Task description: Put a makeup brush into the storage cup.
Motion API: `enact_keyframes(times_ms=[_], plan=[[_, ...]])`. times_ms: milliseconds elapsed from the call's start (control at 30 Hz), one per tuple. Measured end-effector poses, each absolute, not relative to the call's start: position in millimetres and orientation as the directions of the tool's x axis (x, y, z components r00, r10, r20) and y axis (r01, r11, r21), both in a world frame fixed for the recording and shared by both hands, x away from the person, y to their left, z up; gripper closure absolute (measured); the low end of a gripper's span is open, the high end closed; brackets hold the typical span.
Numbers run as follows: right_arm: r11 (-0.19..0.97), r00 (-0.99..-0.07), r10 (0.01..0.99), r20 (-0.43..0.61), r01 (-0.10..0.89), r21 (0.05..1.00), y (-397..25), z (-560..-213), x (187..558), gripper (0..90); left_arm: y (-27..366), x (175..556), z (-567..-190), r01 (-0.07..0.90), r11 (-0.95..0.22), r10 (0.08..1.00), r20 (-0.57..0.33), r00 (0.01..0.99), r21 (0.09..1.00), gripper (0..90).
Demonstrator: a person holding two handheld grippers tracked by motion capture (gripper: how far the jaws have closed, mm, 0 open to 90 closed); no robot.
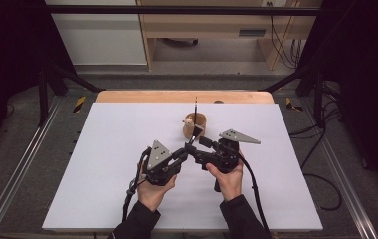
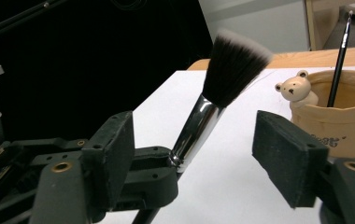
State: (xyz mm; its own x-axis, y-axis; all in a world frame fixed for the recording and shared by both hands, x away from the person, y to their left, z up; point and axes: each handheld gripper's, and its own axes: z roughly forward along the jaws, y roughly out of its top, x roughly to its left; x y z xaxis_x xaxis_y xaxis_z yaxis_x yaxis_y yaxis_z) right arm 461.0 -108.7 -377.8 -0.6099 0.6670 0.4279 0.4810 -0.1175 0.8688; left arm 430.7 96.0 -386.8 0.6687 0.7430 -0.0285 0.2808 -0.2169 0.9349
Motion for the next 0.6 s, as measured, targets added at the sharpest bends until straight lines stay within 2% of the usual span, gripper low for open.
enact_keyframes(times_ms=[600], plan=[[-0.167,-0.590,0.637,0.496,0.523,0.836,-110.2,-381.0,463.5,58.0,89.6,426.6,-387.8,0.275,-0.212,0.739,-0.030,0.673,0.938,79.0]])
